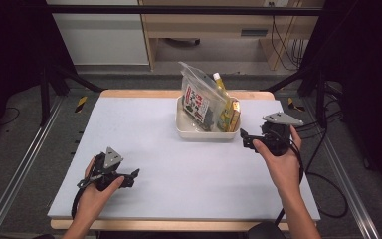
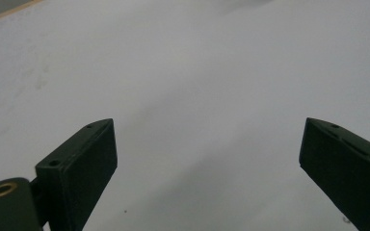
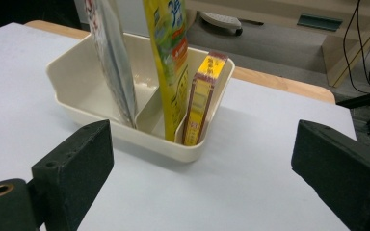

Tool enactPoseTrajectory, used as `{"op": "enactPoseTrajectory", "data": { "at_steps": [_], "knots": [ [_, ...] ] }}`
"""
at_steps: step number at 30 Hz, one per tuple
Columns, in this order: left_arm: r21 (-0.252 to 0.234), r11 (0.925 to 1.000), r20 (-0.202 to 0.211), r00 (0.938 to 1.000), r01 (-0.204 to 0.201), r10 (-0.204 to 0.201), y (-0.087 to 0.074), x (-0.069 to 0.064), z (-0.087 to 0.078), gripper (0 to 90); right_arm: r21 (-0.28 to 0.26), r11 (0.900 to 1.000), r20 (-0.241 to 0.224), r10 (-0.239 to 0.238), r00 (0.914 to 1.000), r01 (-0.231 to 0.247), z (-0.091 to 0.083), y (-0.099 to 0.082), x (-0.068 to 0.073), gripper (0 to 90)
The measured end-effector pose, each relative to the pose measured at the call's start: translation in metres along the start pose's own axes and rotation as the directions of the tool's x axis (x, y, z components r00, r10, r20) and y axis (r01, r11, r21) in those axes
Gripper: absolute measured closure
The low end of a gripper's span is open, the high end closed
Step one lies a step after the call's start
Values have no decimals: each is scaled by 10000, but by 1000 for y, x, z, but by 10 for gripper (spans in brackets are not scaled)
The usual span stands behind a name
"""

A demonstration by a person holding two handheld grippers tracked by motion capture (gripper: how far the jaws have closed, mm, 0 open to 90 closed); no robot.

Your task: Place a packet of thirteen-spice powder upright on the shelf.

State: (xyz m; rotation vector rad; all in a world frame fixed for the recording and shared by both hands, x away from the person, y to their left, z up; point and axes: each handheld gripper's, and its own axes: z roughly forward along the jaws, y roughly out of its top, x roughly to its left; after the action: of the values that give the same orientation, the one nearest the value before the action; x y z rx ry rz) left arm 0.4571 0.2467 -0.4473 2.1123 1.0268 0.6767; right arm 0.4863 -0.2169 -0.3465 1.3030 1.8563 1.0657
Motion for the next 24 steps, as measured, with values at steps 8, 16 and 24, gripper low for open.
{"op": "enactPoseTrajectory", "data": {
  "at_steps": [8,16,24],
  "knots": [
    [22,10000,-49,10000,22,-21,-1,3,-1,54,28,9999,-154,-108,9998,108,-1,-19,3,71],
    [104,9999,-89,10000,2,-1,-2,4,0,49,232,9995,-310,-198,9993,205,-2,-34,8,69],
    [89,10000,-103,9999,-9,10,-2,4,0,49,455,9985,-402,-287,9988,305,-2,-48,11,68]
  ]
}}
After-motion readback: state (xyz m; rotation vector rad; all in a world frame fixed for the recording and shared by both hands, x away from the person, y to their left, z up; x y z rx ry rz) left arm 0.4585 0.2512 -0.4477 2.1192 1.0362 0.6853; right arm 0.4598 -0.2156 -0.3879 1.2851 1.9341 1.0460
